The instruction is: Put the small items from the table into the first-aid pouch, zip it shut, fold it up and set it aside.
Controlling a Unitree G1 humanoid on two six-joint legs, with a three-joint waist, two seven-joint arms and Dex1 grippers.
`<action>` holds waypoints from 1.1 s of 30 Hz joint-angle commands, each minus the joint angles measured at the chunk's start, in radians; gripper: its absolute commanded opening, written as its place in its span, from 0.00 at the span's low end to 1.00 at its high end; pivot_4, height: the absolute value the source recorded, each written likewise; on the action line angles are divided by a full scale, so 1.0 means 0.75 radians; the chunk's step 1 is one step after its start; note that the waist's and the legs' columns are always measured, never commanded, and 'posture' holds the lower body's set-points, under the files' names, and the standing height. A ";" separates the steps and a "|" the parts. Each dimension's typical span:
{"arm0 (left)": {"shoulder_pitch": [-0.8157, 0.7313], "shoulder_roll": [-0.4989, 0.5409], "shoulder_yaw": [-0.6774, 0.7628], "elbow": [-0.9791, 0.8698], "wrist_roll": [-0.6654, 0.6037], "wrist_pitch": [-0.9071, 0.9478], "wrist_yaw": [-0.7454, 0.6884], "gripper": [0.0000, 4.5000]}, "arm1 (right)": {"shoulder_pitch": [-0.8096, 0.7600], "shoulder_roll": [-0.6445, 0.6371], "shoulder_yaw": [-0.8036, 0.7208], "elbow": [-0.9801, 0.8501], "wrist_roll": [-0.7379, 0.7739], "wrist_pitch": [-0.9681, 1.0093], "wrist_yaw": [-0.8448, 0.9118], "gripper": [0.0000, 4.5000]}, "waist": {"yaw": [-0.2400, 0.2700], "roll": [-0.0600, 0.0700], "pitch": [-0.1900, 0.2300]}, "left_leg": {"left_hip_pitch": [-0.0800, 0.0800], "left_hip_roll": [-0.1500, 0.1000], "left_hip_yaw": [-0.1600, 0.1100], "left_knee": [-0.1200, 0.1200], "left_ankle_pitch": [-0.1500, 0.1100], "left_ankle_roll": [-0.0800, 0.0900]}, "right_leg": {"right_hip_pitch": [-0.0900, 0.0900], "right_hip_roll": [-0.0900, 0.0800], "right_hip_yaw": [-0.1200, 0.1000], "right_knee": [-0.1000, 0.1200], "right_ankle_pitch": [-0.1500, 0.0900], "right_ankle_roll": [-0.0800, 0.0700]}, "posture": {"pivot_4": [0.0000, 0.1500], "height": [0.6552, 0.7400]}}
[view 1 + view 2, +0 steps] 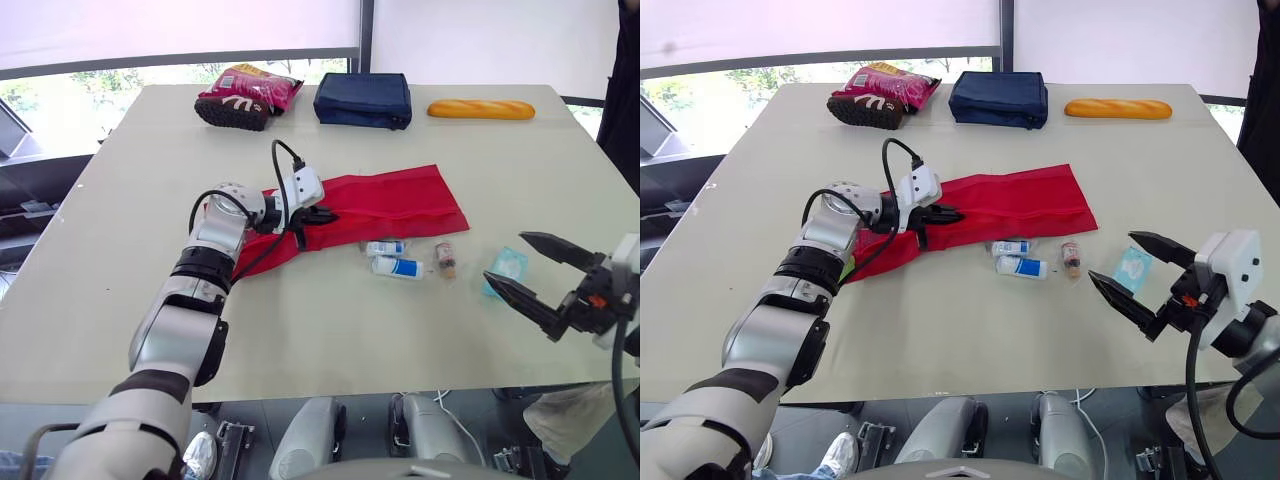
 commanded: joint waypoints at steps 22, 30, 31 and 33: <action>-0.003 0.061 0.025 -0.062 0.012 0.023 0.076 0.01 | 0.291 -0.163 -0.548 0.115 0.009 -0.083 0.565 1.00 | 0.005 -0.001 0.000 | 0.001 0.000 0.000 0.001 -0.001 0.002 | 0.001 0.000 0.000 0.000 0.000 0.000 | 1.00 0.99; -0.026 0.045 0.026 -0.033 0.014 0.013 0.106 0.01 | 0.213 -0.176 -0.378 0.064 -0.121 -0.074 0.414 1.00 | 0.005 -0.001 0.000 | 0.001 0.001 0.000 0.001 0.000 0.000 | 0.001 0.000 0.000 0.000 0.000 0.000 | 1.00 0.99; -0.028 0.043 0.025 -0.029 0.015 0.011 0.109 0.01 | 0.194 -0.180 -0.339 0.061 -0.123 -0.067 0.399 1.00 | 0.005 -0.001 0.000 | 0.001 0.001 0.000 0.001 0.000 0.000 | 0.001 -0.001 0.000 0.000 0.000 0.000 | 1.00 0.99; -0.036 0.038 0.022 -0.009 0.021 -0.001 0.117 0.01 | 0.092 -0.211 -0.116 0.072 -0.208 -0.087 0.367 1.00 | 0.005 -0.001 0.000 | 0.001 0.001 0.000 0.001 0.001 -0.002 | 0.001 -0.001 0.000 0.000 0.000 0.000 | 1.00 0.99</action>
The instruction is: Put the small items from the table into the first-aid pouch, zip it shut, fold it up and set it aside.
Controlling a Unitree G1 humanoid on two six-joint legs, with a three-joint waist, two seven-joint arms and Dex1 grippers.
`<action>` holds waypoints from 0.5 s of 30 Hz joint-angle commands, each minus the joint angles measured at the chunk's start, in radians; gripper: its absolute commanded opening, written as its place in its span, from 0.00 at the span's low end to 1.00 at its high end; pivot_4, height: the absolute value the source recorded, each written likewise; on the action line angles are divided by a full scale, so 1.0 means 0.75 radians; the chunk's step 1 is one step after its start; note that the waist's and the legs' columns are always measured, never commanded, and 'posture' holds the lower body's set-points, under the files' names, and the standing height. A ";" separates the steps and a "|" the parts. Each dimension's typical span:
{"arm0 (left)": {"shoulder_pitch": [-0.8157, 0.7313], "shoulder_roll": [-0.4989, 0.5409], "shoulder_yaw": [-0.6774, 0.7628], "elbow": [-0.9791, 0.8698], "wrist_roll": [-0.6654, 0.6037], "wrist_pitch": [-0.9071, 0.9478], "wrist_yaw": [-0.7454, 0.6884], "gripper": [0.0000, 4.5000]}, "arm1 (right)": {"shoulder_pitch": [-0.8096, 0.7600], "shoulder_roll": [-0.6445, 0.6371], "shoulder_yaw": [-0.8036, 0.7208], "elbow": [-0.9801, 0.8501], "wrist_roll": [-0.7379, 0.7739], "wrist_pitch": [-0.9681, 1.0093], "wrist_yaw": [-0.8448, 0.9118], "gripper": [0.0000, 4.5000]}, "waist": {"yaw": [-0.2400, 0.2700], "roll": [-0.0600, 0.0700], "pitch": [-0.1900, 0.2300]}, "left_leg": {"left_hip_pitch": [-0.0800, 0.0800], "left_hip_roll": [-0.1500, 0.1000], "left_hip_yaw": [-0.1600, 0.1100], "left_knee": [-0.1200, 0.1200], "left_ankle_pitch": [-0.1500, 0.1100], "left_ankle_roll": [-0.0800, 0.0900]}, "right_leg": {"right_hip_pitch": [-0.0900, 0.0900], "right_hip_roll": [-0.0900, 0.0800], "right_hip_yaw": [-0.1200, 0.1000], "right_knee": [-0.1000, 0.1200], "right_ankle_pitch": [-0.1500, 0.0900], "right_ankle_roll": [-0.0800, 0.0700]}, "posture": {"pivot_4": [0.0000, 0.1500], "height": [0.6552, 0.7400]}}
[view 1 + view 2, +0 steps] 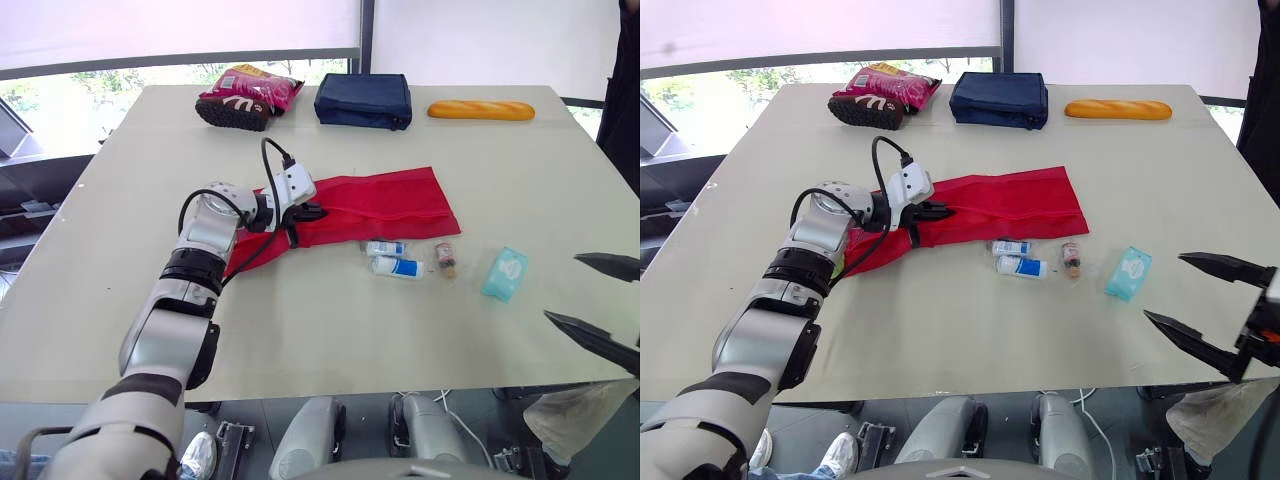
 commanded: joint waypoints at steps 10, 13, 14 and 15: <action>-0.084 -0.014 0.004 0.114 0.029 -0.126 0.020 0.01 | -0.795 0.047 1.064 0.407 -0.470 -0.100 -0.039 1.00 | -0.011 -0.003 0.002 | -0.001 -0.002 0.000 0.001 0.002 -0.003 | -0.001 0.000 0.000 0.000 0.000 0.000 | 1.00 0.99; -0.091 -0.015 0.001 0.130 0.032 -0.145 0.019 0.01 | -0.921 0.096 1.192 0.523 -0.557 -0.133 -0.006 1.00 | -0.010 -0.003 0.002 | -0.001 -0.002 0.000 0.001 0.002 -0.003 | -0.001 0.000 0.000 0.000 0.000 0.000 | 1.00 0.99; -0.093 -0.015 0.000 0.136 0.032 -0.151 0.018 0.01 | -0.971 0.116 1.251 0.582 -0.599 -0.130 0.006 1.00 | -0.010 -0.003 0.002 | -0.001 -0.002 0.000 0.001 0.002 -0.003 | -0.001 0.000 0.000 0.000 0.000 0.000 | 1.00 0.99; -0.094 -0.016 0.000 0.140 0.033 -0.156 0.017 0.01 | -1.015 0.138 1.304 0.644 -0.645 -0.165 0.026 1.00 | -0.010 -0.003 0.002 | -0.001 -0.002 0.000 0.001 0.002 -0.003 | -0.001 0.000 0.000 0.001 0.000 0.000 | 1.00 0.99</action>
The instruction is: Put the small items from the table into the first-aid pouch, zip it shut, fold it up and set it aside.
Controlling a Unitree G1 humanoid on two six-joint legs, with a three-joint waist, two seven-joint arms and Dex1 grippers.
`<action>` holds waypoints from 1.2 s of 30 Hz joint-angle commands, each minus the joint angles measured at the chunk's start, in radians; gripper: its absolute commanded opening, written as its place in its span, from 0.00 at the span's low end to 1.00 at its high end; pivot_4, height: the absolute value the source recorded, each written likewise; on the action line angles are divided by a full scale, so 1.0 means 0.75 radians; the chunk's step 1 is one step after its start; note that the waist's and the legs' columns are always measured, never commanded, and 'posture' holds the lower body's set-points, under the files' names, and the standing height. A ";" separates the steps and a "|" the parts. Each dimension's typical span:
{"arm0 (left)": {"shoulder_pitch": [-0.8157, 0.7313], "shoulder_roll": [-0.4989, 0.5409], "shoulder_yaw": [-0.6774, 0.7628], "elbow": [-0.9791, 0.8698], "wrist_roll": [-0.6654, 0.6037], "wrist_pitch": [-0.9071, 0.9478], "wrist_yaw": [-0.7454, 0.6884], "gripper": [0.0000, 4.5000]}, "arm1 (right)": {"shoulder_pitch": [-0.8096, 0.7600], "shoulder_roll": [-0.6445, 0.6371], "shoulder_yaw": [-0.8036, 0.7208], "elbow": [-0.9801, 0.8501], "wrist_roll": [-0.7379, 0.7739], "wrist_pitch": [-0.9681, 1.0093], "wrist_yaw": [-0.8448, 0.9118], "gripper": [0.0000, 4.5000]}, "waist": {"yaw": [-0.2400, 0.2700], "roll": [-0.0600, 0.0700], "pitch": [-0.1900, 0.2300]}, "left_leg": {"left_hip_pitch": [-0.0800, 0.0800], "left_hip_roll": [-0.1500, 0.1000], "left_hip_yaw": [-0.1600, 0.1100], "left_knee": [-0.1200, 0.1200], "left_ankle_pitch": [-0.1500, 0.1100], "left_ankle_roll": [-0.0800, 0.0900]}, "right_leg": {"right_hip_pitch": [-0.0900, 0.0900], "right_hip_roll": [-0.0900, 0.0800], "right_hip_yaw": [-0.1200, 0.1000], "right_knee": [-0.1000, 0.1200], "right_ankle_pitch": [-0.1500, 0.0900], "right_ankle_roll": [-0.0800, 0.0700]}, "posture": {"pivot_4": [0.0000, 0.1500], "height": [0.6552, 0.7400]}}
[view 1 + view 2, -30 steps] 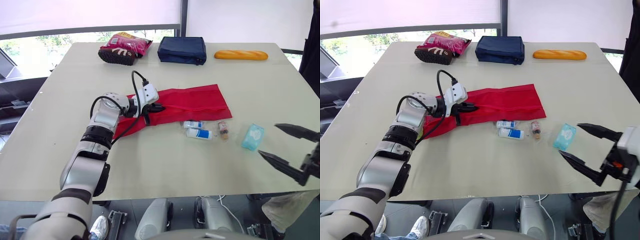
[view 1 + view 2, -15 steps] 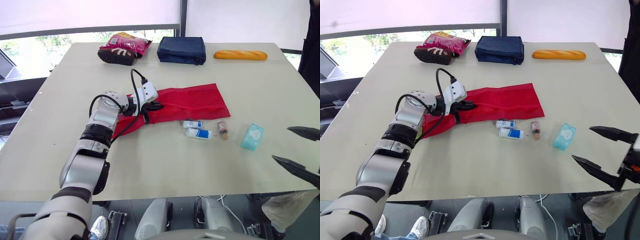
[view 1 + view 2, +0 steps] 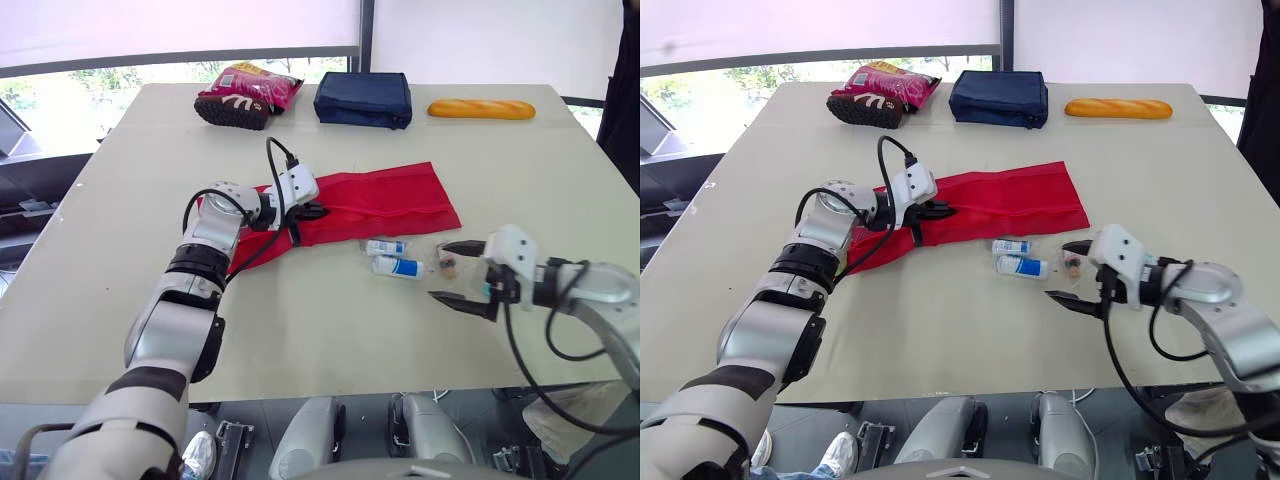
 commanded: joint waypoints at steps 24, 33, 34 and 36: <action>-0.030 0.025 0.046 0.001 -0.026 -0.049 -0.072 0.00 | -0.156 0.099 0.119 0.021 -0.163 0.043 0.114 0.01 | -0.001 0.000 0.000 | 0.000 -0.001 0.000 0.000 0.000 0.000 | -0.001 0.000 0.000 0.001 0.000 0.000 | 1.00 0.99; -0.017 0.016 0.094 -0.114 -0.146 0.196 -0.231 0.00 | -0.245 0.459 0.060 -0.208 -0.052 0.696 -0.380 0.01 | -0.005 0.000 0.000 | 0.000 0.000 -0.001 0.000 0.000 0.000 | -0.002 0.000 0.000 0.002 0.000 0.000 | 1.00 0.99; -0.013 0.018 0.091 -0.129 -0.146 0.207 -0.239 0.00 | -0.263 0.519 0.052 -0.207 -0.060 0.768 -0.448 0.01 | -0.004 0.000 0.000 | -0.001 0.000 -0.001 0.000 0.000 -0.001 | -0.004 0.000 0.001 0.003 0.000 0.000 | 1.00 0.99; -0.006 0.021 0.088 -0.151 -0.146 0.227 -0.239 0.00 | -0.292 0.590 0.045 -0.203 -0.075 0.843 -0.533 0.01 | 0.000 0.000 0.000 | -0.005 -0.001 0.000 0.000 0.001 -0.001 | -0.009 0.000 0.003 0.006 0.000 -0.001 | 1.00 0.99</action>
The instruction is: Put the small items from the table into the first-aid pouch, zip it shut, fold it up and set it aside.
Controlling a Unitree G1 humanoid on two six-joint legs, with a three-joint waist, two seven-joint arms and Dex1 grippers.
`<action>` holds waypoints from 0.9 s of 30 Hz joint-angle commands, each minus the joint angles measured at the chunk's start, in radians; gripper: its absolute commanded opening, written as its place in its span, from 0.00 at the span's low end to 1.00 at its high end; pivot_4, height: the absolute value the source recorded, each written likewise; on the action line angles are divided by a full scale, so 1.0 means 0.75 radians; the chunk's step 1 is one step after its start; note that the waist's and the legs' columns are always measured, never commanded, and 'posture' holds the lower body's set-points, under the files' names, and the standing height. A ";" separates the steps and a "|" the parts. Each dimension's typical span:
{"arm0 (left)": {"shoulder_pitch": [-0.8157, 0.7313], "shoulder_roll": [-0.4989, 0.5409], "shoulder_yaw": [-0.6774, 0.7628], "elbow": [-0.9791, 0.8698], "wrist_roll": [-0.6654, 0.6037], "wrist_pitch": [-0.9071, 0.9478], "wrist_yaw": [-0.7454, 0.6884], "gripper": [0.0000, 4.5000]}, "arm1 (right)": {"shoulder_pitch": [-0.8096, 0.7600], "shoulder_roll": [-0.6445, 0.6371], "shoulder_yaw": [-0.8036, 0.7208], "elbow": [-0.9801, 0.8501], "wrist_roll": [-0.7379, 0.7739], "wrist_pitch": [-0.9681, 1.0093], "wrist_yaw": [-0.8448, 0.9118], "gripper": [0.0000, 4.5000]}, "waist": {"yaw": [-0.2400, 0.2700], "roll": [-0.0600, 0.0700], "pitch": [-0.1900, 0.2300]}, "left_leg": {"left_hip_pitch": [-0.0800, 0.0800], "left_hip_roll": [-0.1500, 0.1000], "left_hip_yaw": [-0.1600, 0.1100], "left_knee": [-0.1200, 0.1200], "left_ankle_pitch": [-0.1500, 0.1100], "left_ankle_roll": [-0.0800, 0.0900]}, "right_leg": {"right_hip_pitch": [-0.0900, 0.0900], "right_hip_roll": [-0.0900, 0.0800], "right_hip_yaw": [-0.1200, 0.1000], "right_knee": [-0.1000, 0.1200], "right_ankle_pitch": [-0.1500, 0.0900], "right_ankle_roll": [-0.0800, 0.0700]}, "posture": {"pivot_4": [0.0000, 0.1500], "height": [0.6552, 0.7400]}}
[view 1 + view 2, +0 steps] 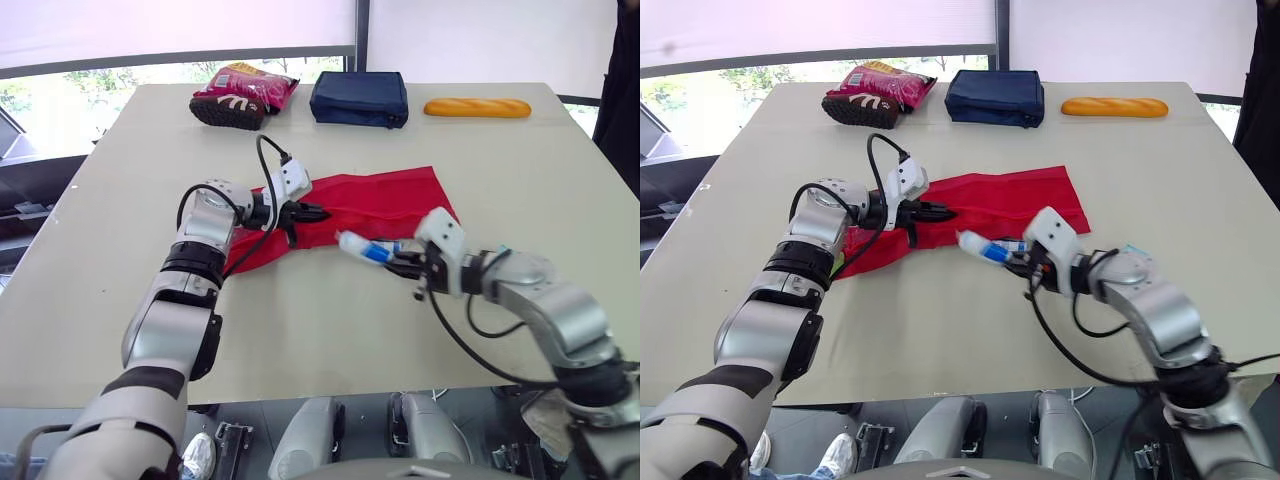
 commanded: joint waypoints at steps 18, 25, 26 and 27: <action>0.073 -0.024 0.025 -0.269 -0.075 0.126 -0.011 0.00 | -0.324 0.357 0.117 0.328 -0.117 0.222 -0.427 0.01 | -0.017 0.001 -0.001 | -0.013 -0.004 -0.001 0.006 0.000 0.000 | -0.013 0.001 0.000 0.006 0.001 0.001 | 1.00 0.99; 0.139 -0.060 0.025 -0.374 -0.090 0.191 0.013 0.00 | -0.400 0.593 0.033 0.566 -0.160 0.101 -0.566 0.01 | -0.038 0.001 -0.001 | -0.013 -0.005 -0.001 0.006 0.001 -0.001 | -0.014 0.001 0.001 0.007 0.001 0.001 | 1.00 0.99; 0.143 -0.063 0.027 -0.381 -0.091 0.199 0.016 0.00 | -0.409 0.617 0.017 0.588 -0.161 0.089 -0.579 0.01 | -0.039 0.001 -0.001 | -0.013 -0.005 -0.001 0.005 0.001 -0.001 | -0.015 0.001 0.002 0.008 0.001 0.001 | 1.00 0.99; 0.145 -0.067 0.027 -0.383 -0.090 0.203 0.023 0.00 | -0.417 0.647 -0.008 0.613 -0.158 0.076 -0.598 0.01 | -0.039 0.001 -0.001 | -0.013 -0.005 -0.001 0.005 0.001 -0.001 | -0.015 0.001 0.002 0.008 0.001 0.001 | 1.00 0.99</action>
